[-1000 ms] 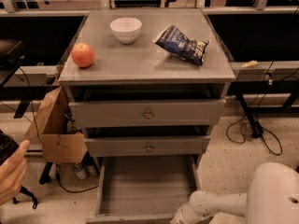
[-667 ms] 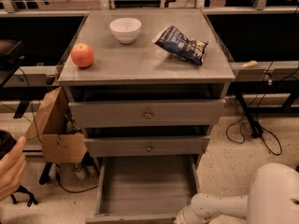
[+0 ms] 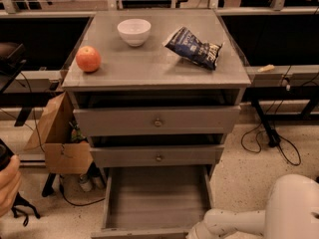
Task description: Close bottom drawer
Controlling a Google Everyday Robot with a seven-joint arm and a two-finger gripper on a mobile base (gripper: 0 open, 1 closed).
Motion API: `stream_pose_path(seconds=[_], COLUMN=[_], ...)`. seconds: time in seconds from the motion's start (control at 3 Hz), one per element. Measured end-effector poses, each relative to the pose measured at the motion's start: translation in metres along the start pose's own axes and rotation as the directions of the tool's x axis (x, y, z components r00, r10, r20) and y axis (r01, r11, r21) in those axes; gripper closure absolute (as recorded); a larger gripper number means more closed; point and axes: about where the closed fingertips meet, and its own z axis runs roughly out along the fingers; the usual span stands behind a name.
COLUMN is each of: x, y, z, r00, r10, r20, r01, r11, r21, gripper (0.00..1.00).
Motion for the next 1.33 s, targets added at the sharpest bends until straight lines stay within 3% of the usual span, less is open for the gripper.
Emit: stream_pose_path(seconds=[0.33,0.67,1.0,1.33], x=[-0.002,-0.029,-0.025,-0.028], y=[0.002,-0.028,-0.024,-0.031], z=[0.002,-0.003,-0.003,-0.012], r00=[1.0,1.0,1.0,1.0], r10=[-0.001,-0.002,-0.001,0.01], r20=[0.002,0.014,0.014,0.007], r01=[0.001,0.001,0.001,-0.01], r11=[1.0,0.9996,0.9995,0.9989], r21=[-0.003,0.03,0.03,0.045], gripper=[0.41,0.65,0.89,1.0])
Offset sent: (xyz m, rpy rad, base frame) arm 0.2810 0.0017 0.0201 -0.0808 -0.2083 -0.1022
